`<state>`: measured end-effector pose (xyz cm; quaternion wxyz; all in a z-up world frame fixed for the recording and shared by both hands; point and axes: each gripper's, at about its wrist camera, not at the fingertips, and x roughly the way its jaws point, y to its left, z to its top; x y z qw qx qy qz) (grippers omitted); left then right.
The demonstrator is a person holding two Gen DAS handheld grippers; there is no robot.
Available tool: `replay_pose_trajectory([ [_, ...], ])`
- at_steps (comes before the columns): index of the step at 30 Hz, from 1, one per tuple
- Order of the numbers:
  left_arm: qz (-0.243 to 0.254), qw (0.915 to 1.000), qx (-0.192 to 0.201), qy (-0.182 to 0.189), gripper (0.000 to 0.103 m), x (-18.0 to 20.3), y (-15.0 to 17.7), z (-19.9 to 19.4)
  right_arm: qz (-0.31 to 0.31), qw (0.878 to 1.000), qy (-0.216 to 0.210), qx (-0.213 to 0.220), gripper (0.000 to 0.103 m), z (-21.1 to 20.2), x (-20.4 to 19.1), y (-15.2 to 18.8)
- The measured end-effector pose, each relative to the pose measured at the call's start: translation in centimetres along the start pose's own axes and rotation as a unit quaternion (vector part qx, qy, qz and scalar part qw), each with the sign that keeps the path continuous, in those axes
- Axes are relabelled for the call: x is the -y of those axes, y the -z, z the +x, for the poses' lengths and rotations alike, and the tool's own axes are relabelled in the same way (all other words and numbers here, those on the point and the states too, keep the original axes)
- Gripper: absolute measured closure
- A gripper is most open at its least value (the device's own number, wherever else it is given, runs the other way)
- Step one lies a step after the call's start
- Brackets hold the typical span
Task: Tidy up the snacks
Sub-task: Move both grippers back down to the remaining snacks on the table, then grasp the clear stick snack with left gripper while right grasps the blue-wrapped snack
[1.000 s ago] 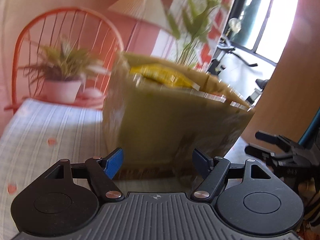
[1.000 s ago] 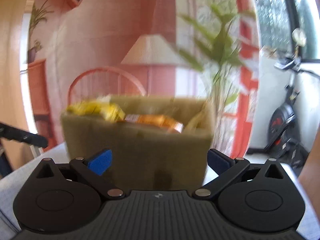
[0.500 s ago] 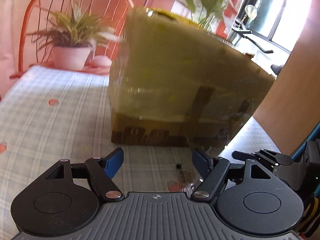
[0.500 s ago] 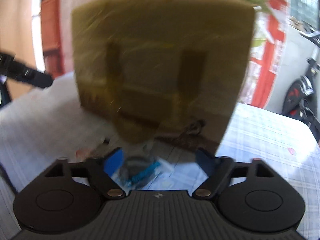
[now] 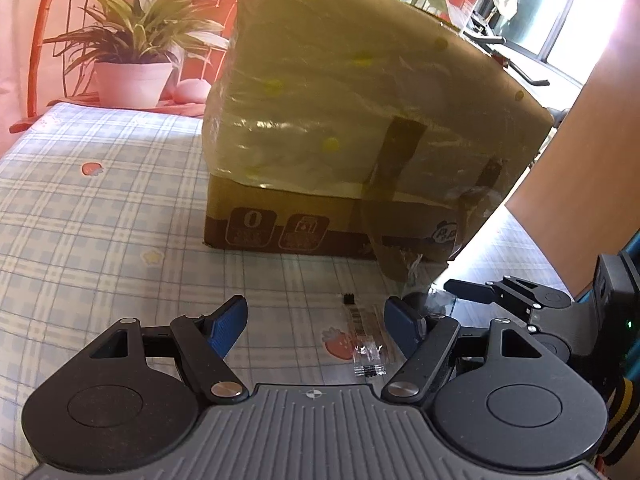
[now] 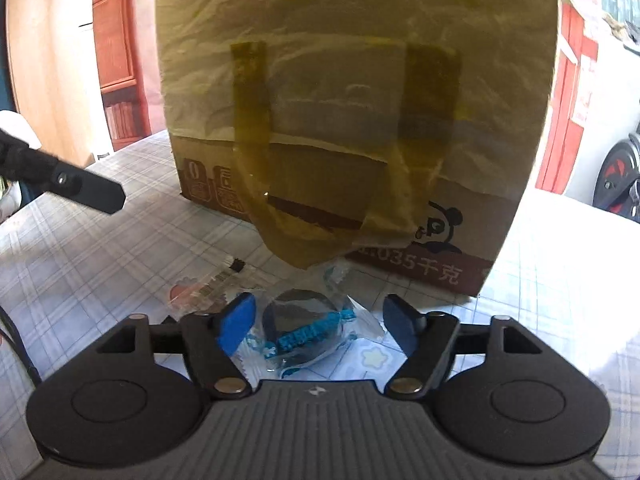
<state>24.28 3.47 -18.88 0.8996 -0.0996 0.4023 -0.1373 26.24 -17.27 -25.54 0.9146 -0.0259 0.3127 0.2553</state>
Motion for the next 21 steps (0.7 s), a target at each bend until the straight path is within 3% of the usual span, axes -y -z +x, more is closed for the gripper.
replay_pose_trajectory([
  [4, 0.002, 1.0, -0.005, 0.001, 0.026, 0.3, 0.3, 0.3, 0.015, 1.0, -0.022, -0.012, 0.03, 0.5, 0.6, 0.0],
  [7, 0.003, 1.0, -0.009, 0.001, 0.026, 0.4, 0.4, 0.6, 0.023, 0.999, -0.029, -0.01, 0.04, 0.0, 0.9, 0.1],
  [11, 0.012, 0.9997, -0.019, 0.002, 0.026, 0.9, 0.5, 1.5, 0.035, 0.999, -0.004, -0.007, 0.044, -1.2, 1.4, 0.5],
  [18, 0.052, 0.998, -0.037, 0.006, 0.026, 3.4, 1.3, 4.2, 0.111, 0.992, 0.053, 0.017, 0.044, -3.5, 3.5, 2.7],
  [21, 0.074, 0.9963, -0.044, -0.002, 0.026, 4.6, 1.8, 5.5, 0.106, 0.992, 0.066, 0.023, 0.044, -3.7, 3.1, 2.9],
])
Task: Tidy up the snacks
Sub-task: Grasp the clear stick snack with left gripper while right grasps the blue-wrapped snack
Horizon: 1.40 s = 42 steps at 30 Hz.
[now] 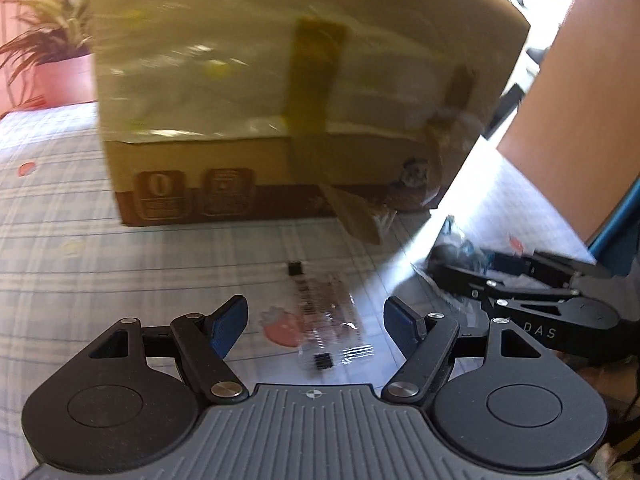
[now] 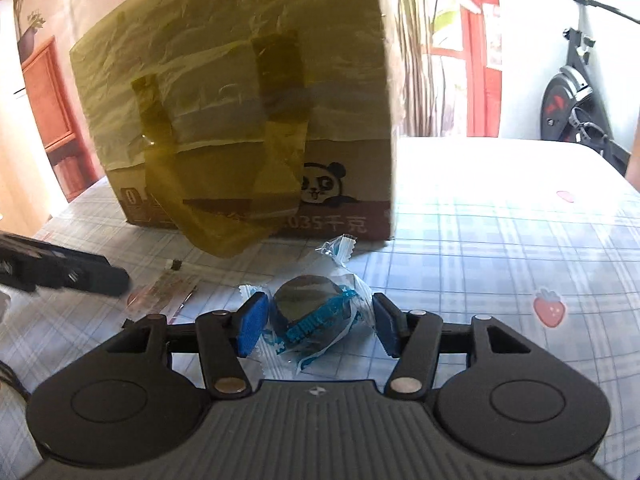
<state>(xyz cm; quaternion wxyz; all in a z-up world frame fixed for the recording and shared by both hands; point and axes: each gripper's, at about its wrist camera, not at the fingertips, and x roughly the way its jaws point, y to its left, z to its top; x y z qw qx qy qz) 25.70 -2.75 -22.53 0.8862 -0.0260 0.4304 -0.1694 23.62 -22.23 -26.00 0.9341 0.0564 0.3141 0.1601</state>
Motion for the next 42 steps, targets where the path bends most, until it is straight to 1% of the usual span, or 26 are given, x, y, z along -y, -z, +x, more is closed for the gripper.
replay_pose_trajectory([
  [3, 0.016, 0.9997, -0.005, -0.015, 0.027, 0.8, 0.4, 1.0, -0.005, 1.0, 0.002, 0.003, 0.044, 0.0, -0.2, 0.0],
  [5, 0.024, 0.9992, 0.003, -0.03, 0.028, 1.3, 0.7, 1.1, 0.0, 1.0, -0.002, 0.003, 0.044, 0.0, -0.2, 0.0],
  [9, 0.044, 0.9975, 0.006, -0.054, 0.028, 2.5, 1.1, 1.4, 0.005, 1.0, -0.005, 0.003, 0.044, 0.2, 0.0, 0.2],
  [10, 0.051, 0.9968, 0.008, -0.061, 0.034, 2.8, 1.2, 1.4, 0.003, 1.0, -0.006, 0.003, 0.044, 0.2, 0.0, 0.2],
  [11, 0.057, 0.9958, 0.012, -0.071, 0.046, 3.0, 1.3, 1.5, 0.003, 1.0, -0.006, 0.004, 0.044, 0.2, 0.1, 0.2],
  [12, 0.061, 0.995, 0.016, -0.077, 0.054, 3.0, 1.2, 1.4, 0.004, 1.0, -0.007, 0.004, 0.044, 0.1, 0.2, 0.1],
  [15, 0.042, 0.9968, 0.02, -0.065, 0.06, 2.1, 1.4, 0.9, 0.007, 1.0, -0.008, 0.006, 0.044, 0.0, 0.2, 0.2],
  [16, 0.039, 0.9969, 0.02, -0.065, 0.069, 1.9, 1.2, 0.8, 0.006, 1.0, -0.007, 0.006, 0.044, 0.0, 0.3, 0.2],
  [17, 0.035, 0.9965, 0.023, -0.072, 0.082, 1.7, 1.3, 0.5, 0.005, 1.0, -0.007, 0.006, 0.044, 0.0, 0.2, 0.2],
  [19, 0.02, 0.9972, 0.026, -0.067, 0.084, 1.0, 1.4, 0.1, 0.002, 1.0, -0.008, 0.006, 0.044, 0.1, 0.1, 0.2],
  [21, 0.007, 0.9976, 0.027, -0.063, 0.09, 0.4, 1.7, -0.3, 0.001, 1.0, -0.009, 0.006, 0.044, 0.1, 0.1, 0.2],
  [22, 0.008, 0.9973, 0.028, -0.068, 0.095, 0.2, 1.8, -0.5, 0.001, 1.0, -0.01, 0.007, 0.044, 0.0, 0.1, 0.2],
  [23, 0.008, 0.9973, 0.027, -0.069, 0.098, 0.1, 1.9, -0.6, 0.001, 1.0, -0.011, 0.007, 0.044, 0.0, 0.2, 0.2],
  [26, 0.001, 0.9976, 0.029, -0.062, 0.099, -0.1, 2.0, -0.8, 0.001, 1.0, -0.013, 0.007, 0.044, 0.0, 0.3, 0.2],
  [28, -0.001, 0.9979, 0.03, -0.057, 0.1, -0.3, 1.9, -1.1, 0.001, 1.0, -0.014, 0.007, 0.044, 0.0, 0.3, 0.2],
  [30, -0.006, 0.9986, 0.022, -0.048, 0.099, -0.2, 1.7, -0.9, 0.001, 1.0, -0.015, 0.006, 0.044, 0.0, 0.4, 0.2],
  [31, -0.008, 0.9988, 0.017, -0.046, 0.096, 0.1, 1.6, -0.5, 0.001, 1.0, -0.015, 0.006, 0.044, 0.0, 0.4, 0.2],
  [33, -0.003, 0.9984, 0.017, -0.054, 0.074, 0.6, 1.3, -0.4, 0.0, 1.0, -0.015, 0.006, 0.044, 0.0, 0.3, 0.2],
  [34, 0.0, 0.9982, 0.017, -0.057, 0.044, 0.8, 1.2, -0.3, -0.001, 1.0, -0.016, 0.005, 0.044, 0.0, 0.3, 0.2],
  [35, 0.001, 0.9981, 0.019, -0.058, 0.032, 1.0, 1.1, -0.2, -0.001, 1.0, -0.016, 0.005, 0.044, 0.0, 0.3, 0.2],
  [36, 0.002, 0.9982, 0.022, -0.056, 0.032, 1.3, 1.0, 0.0, -0.001, 1.0, -0.017, 0.005, 0.044, 0.0, 0.3, 0.2],
  [38, 0.008, 0.9983, 0.015, -0.055, 0.033, 1.8, 0.9, 0.7, 0.0, 1.0, -0.018, 0.005, 0.044, 0.0, 0.3, 0.2],
  [39, 0.016, 0.9977, 0.012, -0.064, 0.033, 2.1, 0.9, 1.2, 0.001, 1.0, -0.019, 0.005, 0.044, 0.0, 0.4, 0.2],
  [42, 0.066, 0.9927, 0.021, -0.099, 0.034, 3.6, 1.2, 2.2, 0.005, 1.0, -0.022, 0.004, 0.044, 0.0, 0.5, 0.1],
])
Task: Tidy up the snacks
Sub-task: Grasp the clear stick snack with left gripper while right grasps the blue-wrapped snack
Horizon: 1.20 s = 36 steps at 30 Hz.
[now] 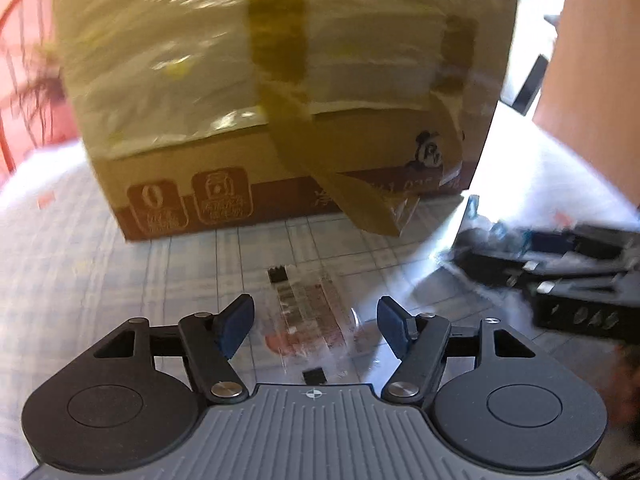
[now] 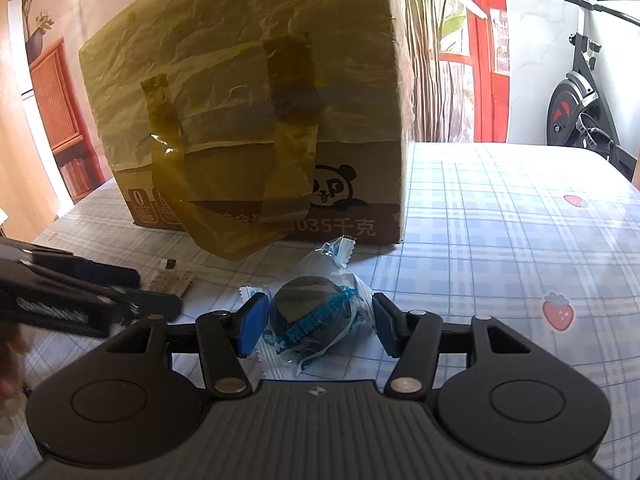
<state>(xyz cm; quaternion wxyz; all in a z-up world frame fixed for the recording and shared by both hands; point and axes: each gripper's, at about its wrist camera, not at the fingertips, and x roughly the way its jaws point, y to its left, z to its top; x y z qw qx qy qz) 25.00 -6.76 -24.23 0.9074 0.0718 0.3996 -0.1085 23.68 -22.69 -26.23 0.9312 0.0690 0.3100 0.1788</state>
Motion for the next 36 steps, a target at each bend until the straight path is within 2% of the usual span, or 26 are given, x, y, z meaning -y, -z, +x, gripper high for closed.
replay_pose_trajectory([
  [2, -0.001, 1.0, 0.008, 0.006, 0.052, 0.1, 0.1, -0.1, 0.002, 1.0, -0.002, 0.0, 0.044, 0.0, 0.1, 0.0],
  [7, -0.009, 0.9996, 0.01, 0.026, 0.058, -1.2, 0.6, -0.9, 0.008, 1.0, -0.005, 0.001, 0.044, 0.0, 0.3, 0.0],
  [14, -0.04, 0.9987, 0.017, 0.027, 0.059, -3.5, 2.1, -2.5, 0.016, 1.0, -0.009, 0.002, 0.044, 0.0, 0.5, -0.1],
  [18, -0.051, 0.998, 0.03, 0.022, 0.059, -4.1, 1.8, -3.2, 0.014, 1.0, -0.01, 0.003, 0.045, -0.1, 0.4, -0.1],
  [27, -0.036, 0.9968, 0.066, 0.026, 0.059, -3.5, 1.2, -4.9, 0.007, 1.0, 0.003, 0.022, 0.045, -0.9, 0.1, 0.2],
  [36, -0.067, 0.9932, 0.094, 0.019, 0.059, -5.6, 0.5, -7.5, 0.007, 0.999, 0.015, 0.036, 0.045, -1.9, -0.1, -0.6],
])
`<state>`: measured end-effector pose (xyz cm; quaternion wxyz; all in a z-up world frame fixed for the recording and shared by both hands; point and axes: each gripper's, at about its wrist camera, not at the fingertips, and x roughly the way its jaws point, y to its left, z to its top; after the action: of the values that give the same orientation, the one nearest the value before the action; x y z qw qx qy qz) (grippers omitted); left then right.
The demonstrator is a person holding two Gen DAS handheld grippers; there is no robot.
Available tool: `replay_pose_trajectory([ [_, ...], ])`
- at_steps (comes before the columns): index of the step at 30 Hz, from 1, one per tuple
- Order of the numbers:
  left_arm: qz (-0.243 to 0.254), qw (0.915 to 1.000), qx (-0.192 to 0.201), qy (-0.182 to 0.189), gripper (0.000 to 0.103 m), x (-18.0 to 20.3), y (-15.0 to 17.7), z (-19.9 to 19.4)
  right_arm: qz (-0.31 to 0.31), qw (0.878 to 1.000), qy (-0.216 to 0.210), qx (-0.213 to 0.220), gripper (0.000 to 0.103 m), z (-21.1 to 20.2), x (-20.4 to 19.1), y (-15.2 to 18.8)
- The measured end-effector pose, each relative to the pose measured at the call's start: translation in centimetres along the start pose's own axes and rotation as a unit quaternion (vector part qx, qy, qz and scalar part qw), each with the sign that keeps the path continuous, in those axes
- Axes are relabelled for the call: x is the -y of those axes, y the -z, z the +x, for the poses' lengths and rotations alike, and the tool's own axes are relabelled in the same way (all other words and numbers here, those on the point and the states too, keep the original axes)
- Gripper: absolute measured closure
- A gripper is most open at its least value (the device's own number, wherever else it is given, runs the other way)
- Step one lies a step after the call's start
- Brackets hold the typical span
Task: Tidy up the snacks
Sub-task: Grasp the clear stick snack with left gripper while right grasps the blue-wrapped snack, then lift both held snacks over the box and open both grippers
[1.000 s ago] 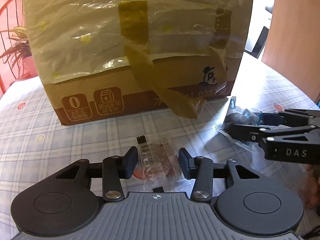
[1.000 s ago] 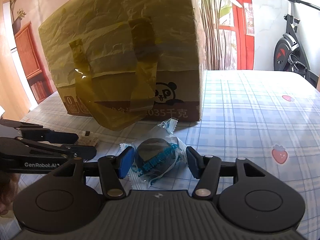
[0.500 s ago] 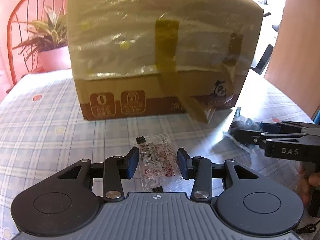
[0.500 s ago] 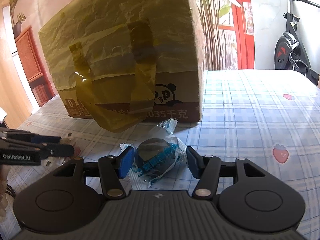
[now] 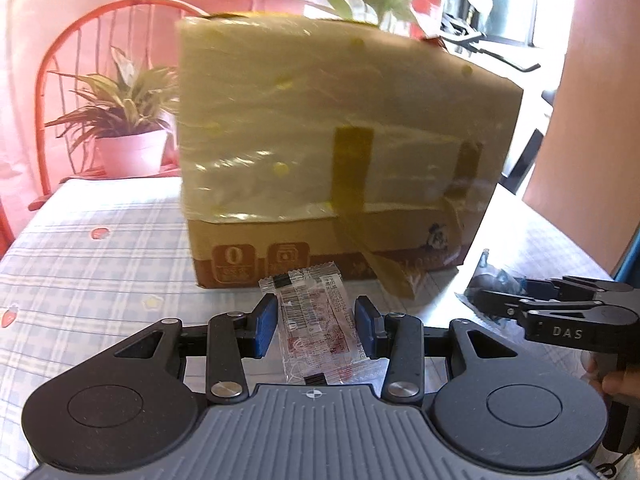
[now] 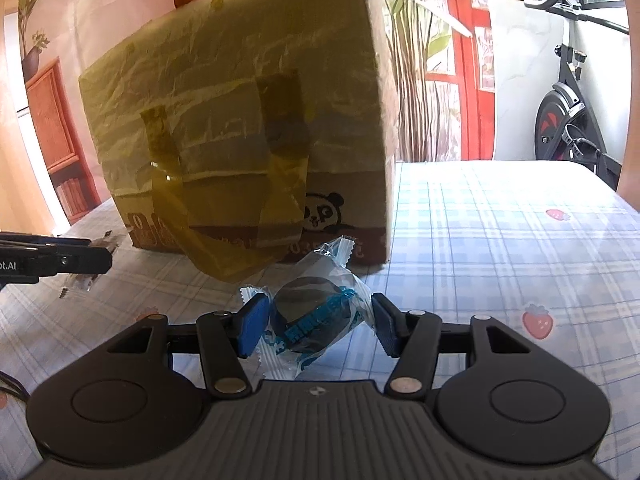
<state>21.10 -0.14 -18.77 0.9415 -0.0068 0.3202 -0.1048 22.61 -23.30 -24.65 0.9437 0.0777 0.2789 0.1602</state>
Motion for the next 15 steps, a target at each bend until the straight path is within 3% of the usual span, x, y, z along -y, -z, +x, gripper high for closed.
replay_pose_trajectory([
  [15, -0.025, 0.9982, 0.053, 0.007, 0.059, -1.8, -2.8, -3.2, -0.017, 0.998, -0.007, 0.056, 0.045, -3.7, -1.1, -3.1],
])
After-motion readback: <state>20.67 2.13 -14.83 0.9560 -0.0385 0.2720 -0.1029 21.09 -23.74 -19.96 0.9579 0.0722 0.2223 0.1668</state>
